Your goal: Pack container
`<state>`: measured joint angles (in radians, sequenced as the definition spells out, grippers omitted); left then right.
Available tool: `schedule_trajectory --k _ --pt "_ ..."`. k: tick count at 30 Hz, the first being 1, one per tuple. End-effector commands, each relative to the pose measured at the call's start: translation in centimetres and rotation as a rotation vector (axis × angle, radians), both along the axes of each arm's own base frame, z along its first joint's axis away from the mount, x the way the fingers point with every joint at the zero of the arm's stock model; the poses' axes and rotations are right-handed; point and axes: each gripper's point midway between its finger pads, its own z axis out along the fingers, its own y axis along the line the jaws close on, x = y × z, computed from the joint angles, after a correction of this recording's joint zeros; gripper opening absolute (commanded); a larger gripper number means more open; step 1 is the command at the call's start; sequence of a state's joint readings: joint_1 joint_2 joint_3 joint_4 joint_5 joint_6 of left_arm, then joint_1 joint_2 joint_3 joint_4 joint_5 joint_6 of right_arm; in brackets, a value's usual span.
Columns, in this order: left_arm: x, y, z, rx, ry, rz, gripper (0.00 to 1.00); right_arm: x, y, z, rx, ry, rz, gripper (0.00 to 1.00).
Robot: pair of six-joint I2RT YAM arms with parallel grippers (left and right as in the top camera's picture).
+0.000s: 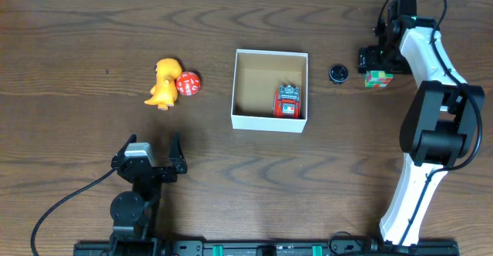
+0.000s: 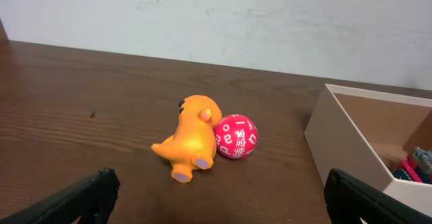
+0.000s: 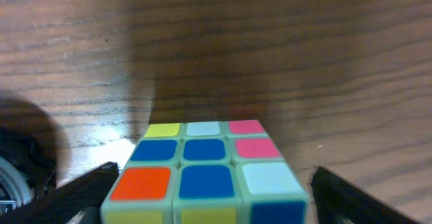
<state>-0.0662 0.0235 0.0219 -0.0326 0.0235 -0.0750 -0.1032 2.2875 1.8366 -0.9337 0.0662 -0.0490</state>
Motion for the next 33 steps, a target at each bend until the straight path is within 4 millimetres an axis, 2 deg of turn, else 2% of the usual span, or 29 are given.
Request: schedule_trajectory --k 1,2,4,9,12,15,18,25,28,33 --pt "-0.1 0.3 -1.8 0.004 0.056 0.014 0.98 -0.1 0.2 -0.4 0.015 0.009 0.006 0.71" --pt "-0.1 0.3 -1.8 0.004 0.056 0.014 0.98 -0.2 0.2 -0.4 0.015 0.012 0.006 0.64" --pt "-0.1 0.3 -1.8 0.004 0.056 0.014 0.98 -0.4 0.3 -0.4 0.016 0.019 0.006 0.59" --pt "-0.1 0.3 -1.8 0.004 0.056 0.014 0.98 -0.6 0.3 -0.4 0.017 0.027 0.006 0.59" --pt "-0.1 0.3 -1.8 0.004 0.056 0.014 0.98 -0.7 0.3 -0.4 0.017 0.033 0.005 0.52" --pt "-0.1 0.3 -1.8 0.004 0.056 0.014 0.98 -0.5 0.3 0.5 0.021 0.020 -0.025 0.53" --pt "-0.1 0.3 -1.8 0.004 0.056 0.014 0.98 0.0 0.5 2.5 0.024 -0.011 -0.046 0.53" --pt "-0.1 0.3 -1.8 0.004 0.056 0.014 0.98 0.5 2.1 8.9 0.027 -0.096 -0.014 0.53" --pt "-0.1 0.3 -1.8 0.004 0.056 0.014 0.98 0.5 4.2 12.2 0.045 -0.144 0.029 0.53" --pt "-0.1 0.3 -1.8 0.004 0.056 0.014 0.98 0.0 9.8 17.7 0.094 -0.253 0.118 0.53"
